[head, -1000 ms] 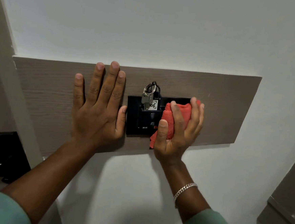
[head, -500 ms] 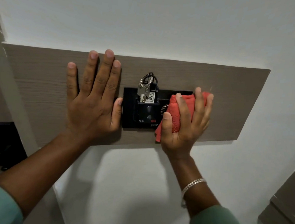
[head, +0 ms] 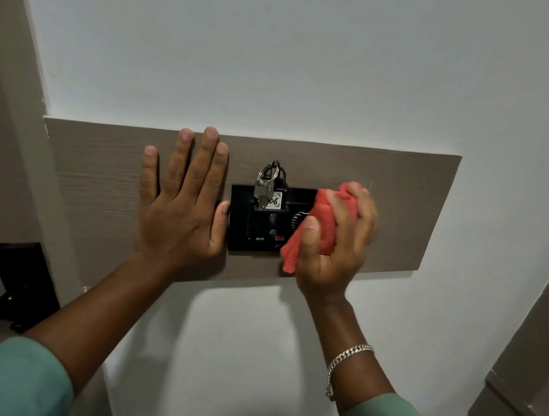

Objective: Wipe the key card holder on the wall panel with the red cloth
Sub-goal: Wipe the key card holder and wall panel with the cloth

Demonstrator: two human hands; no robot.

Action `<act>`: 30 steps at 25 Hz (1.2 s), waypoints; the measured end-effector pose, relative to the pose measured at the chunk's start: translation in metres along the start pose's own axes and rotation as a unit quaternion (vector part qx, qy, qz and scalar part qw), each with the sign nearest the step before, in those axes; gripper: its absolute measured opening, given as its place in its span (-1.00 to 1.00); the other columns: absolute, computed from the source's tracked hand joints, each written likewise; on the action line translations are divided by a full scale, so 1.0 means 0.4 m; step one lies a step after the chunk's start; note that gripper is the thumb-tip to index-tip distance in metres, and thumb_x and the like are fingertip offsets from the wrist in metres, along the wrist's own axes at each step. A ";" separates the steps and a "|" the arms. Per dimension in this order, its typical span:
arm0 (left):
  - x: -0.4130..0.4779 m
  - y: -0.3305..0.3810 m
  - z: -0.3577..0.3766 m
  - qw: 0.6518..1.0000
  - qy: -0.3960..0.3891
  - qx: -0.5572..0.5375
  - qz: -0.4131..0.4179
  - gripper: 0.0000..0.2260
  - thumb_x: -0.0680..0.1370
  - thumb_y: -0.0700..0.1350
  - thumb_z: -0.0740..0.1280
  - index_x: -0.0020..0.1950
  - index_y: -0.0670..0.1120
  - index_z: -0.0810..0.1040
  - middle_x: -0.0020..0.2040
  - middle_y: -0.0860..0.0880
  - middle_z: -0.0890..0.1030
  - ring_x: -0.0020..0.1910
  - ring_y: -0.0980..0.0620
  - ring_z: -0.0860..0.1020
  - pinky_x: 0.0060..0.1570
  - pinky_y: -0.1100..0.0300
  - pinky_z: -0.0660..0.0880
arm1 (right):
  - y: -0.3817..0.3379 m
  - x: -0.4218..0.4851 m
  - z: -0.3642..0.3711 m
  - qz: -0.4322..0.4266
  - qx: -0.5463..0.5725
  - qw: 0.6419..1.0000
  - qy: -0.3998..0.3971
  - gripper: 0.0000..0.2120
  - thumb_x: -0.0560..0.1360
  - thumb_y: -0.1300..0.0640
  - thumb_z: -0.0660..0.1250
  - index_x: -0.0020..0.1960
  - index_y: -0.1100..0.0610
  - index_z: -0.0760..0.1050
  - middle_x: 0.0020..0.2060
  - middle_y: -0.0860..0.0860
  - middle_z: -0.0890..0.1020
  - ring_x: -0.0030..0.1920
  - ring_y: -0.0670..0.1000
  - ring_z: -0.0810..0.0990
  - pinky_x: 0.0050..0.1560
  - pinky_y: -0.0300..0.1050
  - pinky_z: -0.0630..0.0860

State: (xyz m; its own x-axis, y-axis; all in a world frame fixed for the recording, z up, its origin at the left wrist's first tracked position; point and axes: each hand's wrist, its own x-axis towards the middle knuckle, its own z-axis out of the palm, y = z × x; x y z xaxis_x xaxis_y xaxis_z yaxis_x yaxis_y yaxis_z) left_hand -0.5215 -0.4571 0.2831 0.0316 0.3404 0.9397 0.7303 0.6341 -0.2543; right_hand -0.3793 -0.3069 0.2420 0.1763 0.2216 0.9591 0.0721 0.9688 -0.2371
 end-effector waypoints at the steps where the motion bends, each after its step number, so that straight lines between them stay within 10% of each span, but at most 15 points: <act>1: -0.001 -0.001 0.001 1.000 -0.002 -0.005 -0.002 -0.37 0.58 0.06 0.03 0.61 -0.13 -0.01 0.63 -0.11 0.03 0.61 -0.14 -0.03 0.55 -0.17 -0.20 | -0.011 0.003 0.015 -0.051 -0.021 0.998 -0.025 -0.66 0.57 -0.05 0.24 0.24 0.09 0.55 0.36 0.20 0.49 0.46 0.25 0.38 0.46 0.09 0.35; 5: -0.006 -0.001 0.005 1.000 -0.002 -0.002 -0.010 -0.38 0.58 0.07 0.00 0.61 -0.12 0.02 0.63 -0.11 0.06 0.61 -0.12 -0.03 0.56 -0.19 -0.16 | 0.005 -0.004 0.025 -0.101 -0.055 0.992 -0.045 -0.66 0.53 -0.09 0.24 0.18 0.07 0.57 0.33 0.19 0.53 0.45 0.26 0.40 0.43 0.04 0.34; 23: -0.006 -0.008 0.021 0.999 0.034 -0.035 0.004 -0.38 0.58 0.06 0.05 0.60 -0.13 0.06 0.62 -0.10 0.03 0.61 -0.12 -0.01 0.55 -0.20 -0.11 | -0.184 -0.028 0.105 0.210 -0.003 0.977 0.035 -0.58 0.62 -0.15 0.15 0.40 -0.02 0.47 0.56 0.11 0.31 0.62 0.13 0.11 0.57 0.19 0.19; 27: -0.013 -0.006 0.022 1.000 0.004 -0.022 -0.002 -0.37 0.57 0.07 0.02 0.61 -0.12 0.01 0.63 -0.09 0.01 0.61 -0.11 -0.05 0.56 -0.19 -0.17 | -0.146 -0.079 0.053 0.022 -0.071 0.993 -0.087 -0.53 0.64 -0.17 0.09 0.49 -0.01 0.31 0.56 0.19 0.26 0.61 0.25 0.11 0.52 0.33 0.23; 30: 0.000 -0.003 -0.012 0.999 -0.043 -0.024 -0.009 -0.36 0.56 0.05 0.06 0.61 -0.13 0.03 0.62 -0.11 0.07 0.61 -0.12 -0.04 0.54 -0.21 -0.11 | -0.130 -0.078 0.009 0.068 -0.045 0.986 -0.146 -0.45 0.63 -0.24 0.02 0.53 -0.02 0.23 0.59 0.11 0.15 0.63 0.16 -0.04 0.53 0.40 0.17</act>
State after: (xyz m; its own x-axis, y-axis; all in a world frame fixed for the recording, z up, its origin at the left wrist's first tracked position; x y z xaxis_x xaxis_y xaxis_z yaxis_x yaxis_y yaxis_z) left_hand -0.5190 -0.4612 0.2845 -0.0378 0.3888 0.9205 0.7626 0.6066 -0.2249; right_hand -0.3923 -0.3636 0.2251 -0.0980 0.3842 0.9180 0.1555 0.9171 -0.3672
